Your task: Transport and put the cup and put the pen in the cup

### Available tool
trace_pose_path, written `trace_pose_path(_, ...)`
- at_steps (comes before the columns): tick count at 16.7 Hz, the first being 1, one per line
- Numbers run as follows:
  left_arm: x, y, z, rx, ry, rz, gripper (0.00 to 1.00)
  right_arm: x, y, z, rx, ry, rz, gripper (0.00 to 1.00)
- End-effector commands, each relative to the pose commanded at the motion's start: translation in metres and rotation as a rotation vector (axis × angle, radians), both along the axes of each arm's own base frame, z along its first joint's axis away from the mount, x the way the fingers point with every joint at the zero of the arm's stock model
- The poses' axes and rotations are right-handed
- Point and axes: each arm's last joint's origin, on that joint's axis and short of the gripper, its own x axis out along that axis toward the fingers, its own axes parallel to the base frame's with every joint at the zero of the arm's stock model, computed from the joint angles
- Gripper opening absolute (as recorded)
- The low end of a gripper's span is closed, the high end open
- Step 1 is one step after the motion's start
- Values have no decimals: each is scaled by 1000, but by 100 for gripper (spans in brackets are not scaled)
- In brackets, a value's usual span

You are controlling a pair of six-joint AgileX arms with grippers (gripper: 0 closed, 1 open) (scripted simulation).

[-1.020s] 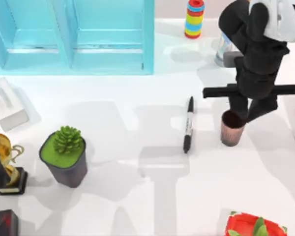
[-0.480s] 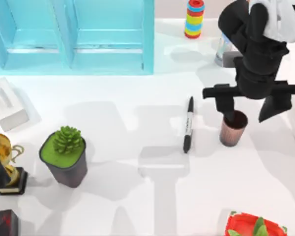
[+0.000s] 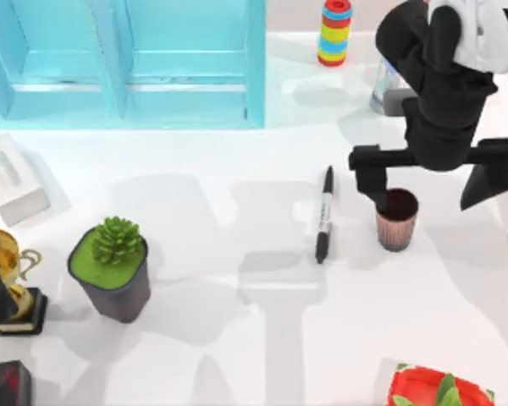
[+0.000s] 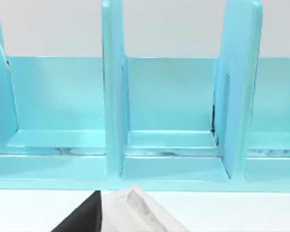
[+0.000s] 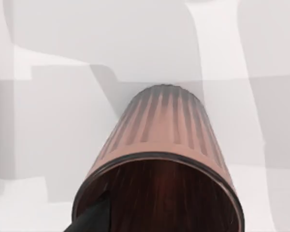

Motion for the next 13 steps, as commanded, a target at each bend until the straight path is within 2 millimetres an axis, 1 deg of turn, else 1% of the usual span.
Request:
trace_pose_path(4,0,0,0,0,0,0,100,1,-1,2,-1,4,-3,100)
trace_pose_path(6,0,0,0,0,0,0,100,5,1,11,-5,14,-5,100)
trace_pose_path(7,0,0,0,0,0,0,100,7,2,19,-8,20,-5,100)
trace_pose_path(9,0,0,0,0,0,0,100,12,5,41,-10,25,-5,100)
trace_pose_path(11,0,0,0,0,0,0,100,15,7,73,-5,15,-3,100)
trace_pose_path(13,0,0,0,0,0,0,100,13,6,105,0,3,-3,100)
